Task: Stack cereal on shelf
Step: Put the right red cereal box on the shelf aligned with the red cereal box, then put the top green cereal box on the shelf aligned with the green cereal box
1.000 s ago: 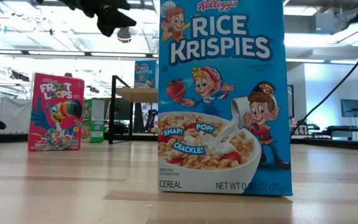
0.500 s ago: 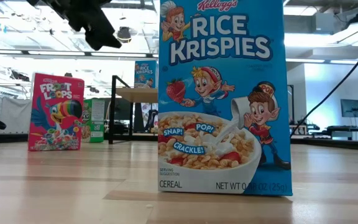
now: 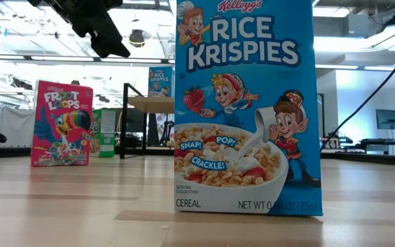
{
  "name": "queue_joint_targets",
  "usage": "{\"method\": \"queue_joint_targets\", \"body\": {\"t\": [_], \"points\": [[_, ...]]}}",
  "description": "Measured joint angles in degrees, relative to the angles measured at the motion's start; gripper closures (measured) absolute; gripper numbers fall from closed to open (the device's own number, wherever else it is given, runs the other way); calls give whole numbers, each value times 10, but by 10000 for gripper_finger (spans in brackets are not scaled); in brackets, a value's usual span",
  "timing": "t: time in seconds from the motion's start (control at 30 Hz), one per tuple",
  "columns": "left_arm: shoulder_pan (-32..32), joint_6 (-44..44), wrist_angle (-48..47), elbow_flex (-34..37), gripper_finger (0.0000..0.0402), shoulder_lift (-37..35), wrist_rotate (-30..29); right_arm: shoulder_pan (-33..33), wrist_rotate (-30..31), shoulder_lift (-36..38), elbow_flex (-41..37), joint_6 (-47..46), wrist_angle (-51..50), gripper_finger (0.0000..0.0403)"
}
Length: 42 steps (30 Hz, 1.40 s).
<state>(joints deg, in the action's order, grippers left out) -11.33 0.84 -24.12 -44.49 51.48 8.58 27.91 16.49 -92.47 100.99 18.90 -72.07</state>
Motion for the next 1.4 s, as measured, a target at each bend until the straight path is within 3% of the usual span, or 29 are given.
{"method": "queue_joint_targets", "body": {"t": [0.13,0.4,0.53,0.97,1.4], "points": [[0,0,0,0,170,0,0,0,0,0,0,1,1,142],[0,0,0,0,170,0,0,4,4,0,0,-4,-10,62],[0,0,0,0,170,0,0,2,6,14,0,-9,-18,42],[0,0,0,0,170,0,0,-16,-26,68,0,-96,-27,44],[0,0,6,0,170,0,-20,-101,-31,70,0,-145,-44,45]]}}
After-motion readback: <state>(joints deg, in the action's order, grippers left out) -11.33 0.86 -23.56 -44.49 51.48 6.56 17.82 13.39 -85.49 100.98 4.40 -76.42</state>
